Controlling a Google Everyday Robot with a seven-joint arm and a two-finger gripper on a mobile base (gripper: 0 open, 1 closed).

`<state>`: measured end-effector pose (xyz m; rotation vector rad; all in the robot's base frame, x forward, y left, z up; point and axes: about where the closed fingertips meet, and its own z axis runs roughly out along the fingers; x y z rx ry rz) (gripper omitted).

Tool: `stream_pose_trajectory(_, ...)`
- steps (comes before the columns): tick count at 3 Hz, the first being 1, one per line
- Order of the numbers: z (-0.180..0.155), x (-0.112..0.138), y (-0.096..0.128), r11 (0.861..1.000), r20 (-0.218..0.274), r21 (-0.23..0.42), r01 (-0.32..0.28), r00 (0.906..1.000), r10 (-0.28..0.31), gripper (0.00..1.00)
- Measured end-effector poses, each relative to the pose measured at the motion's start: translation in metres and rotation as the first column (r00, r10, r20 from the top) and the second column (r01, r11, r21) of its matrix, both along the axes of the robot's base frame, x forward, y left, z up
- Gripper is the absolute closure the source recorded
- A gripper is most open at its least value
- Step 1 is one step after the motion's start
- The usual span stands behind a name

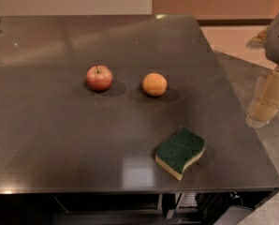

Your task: Pick apple

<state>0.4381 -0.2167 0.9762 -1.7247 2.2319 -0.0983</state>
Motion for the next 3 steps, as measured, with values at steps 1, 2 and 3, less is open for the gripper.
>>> stream_pose_trajectory(1, 0.000, 0.000, 0.000, 1.000, 0.000, 0.000, 0.000, 1.0000, 0.000, 0.00)
stream_pose_trajectory(2, 0.000, 0.005, 0.010, 0.999, -0.029, 0.002, -0.041, 0.9988, 0.041, 0.00)
stream_pose_trajectory(3, -0.003, 0.019, 0.033, 0.994, -0.054, 0.024, -0.104, 0.9930, 0.105, 0.00)
